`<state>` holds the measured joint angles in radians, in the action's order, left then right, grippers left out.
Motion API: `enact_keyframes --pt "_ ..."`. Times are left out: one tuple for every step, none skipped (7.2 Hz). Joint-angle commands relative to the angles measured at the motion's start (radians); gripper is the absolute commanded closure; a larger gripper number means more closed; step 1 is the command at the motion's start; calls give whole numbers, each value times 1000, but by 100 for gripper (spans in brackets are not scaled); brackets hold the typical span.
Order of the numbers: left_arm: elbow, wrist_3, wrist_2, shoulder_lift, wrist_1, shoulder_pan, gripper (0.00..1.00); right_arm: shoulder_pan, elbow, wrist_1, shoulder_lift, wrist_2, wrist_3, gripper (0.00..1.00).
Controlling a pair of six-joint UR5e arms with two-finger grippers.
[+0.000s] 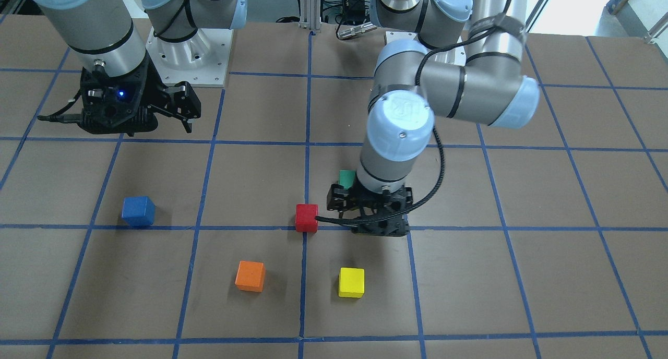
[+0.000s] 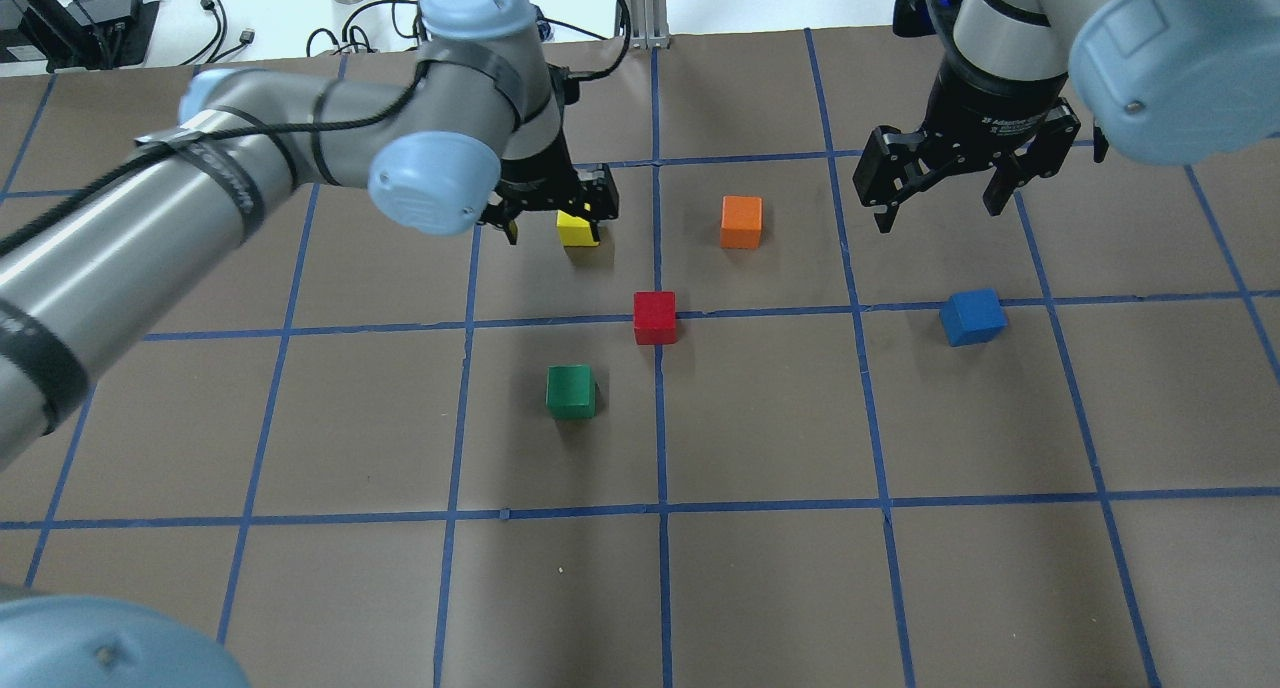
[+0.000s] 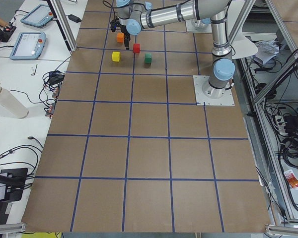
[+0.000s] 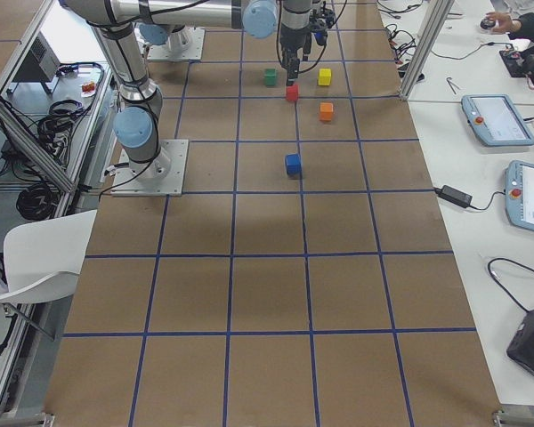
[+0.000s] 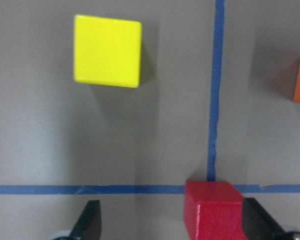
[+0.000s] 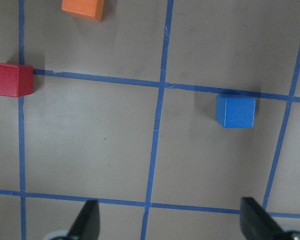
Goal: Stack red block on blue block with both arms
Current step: 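Raise the left gripper away while the right gripper moves over the red cube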
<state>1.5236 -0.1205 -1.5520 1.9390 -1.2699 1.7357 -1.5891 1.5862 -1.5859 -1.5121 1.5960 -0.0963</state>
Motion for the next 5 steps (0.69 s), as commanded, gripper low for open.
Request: enact_keyframes --pt "-91 134 -13 -125 -202 -138 0 -18 1 -145 55 -33 21 0" --pt "-115 134 -16 -176 -276 -156 0 -32 0 -161 71 -44 47 0" --pt "-138 134 -17 -207 -323 -172 0 -75 -5 -164 114 -79 90 0" --pt "-161 136 -10 -222 -357 -197 0 -145 -17 -198 162 -94 104 0" --pt "-201 136 -1 -222 -348 -226 0 -210 -18 -244 208 -96 169 0"
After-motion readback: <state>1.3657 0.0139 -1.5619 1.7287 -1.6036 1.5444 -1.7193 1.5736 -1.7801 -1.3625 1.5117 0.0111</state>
